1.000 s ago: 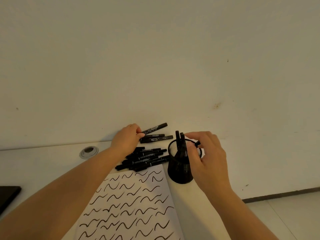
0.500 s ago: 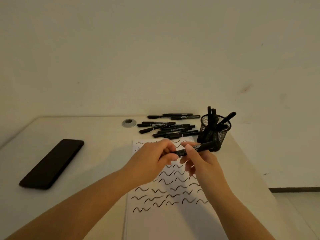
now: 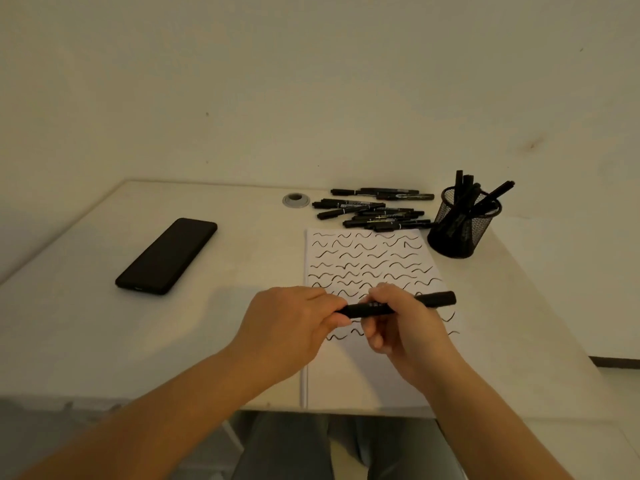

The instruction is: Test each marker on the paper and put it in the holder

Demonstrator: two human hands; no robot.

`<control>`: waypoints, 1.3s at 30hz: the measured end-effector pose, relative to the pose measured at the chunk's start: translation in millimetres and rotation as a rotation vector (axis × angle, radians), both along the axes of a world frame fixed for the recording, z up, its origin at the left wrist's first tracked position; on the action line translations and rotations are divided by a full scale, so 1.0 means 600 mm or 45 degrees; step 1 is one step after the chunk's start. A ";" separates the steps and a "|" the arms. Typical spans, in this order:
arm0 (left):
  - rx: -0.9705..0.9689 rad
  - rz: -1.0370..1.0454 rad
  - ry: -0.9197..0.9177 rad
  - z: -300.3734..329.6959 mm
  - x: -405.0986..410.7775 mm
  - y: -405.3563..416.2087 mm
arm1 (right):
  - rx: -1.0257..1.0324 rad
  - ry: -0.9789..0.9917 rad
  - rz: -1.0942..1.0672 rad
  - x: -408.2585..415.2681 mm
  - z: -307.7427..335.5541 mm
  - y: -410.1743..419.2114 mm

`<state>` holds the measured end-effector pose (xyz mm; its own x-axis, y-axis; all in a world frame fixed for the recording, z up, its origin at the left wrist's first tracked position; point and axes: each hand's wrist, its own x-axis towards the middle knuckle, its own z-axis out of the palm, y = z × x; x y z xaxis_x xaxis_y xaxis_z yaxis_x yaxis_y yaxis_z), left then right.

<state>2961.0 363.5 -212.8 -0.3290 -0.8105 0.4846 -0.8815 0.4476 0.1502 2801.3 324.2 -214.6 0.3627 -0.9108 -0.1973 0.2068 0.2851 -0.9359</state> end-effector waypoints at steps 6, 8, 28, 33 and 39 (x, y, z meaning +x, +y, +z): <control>0.540 0.003 0.389 -0.002 0.004 0.034 | -0.279 0.078 0.101 0.004 -0.008 0.010; 0.707 -0.017 0.569 -0.003 0.015 0.036 | -0.324 0.021 0.077 -0.002 -0.010 0.004; 0.548 0.183 0.496 -0.094 0.052 -0.011 | -0.701 0.678 0.019 0.017 -0.082 0.030; 0.539 0.199 0.480 -0.097 0.052 -0.012 | -0.796 0.824 0.018 0.021 -0.085 0.031; 0.568 0.172 0.508 -0.095 0.052 -0.009 | -0.738 0.844 -0.229 0.004 -0.083 0.033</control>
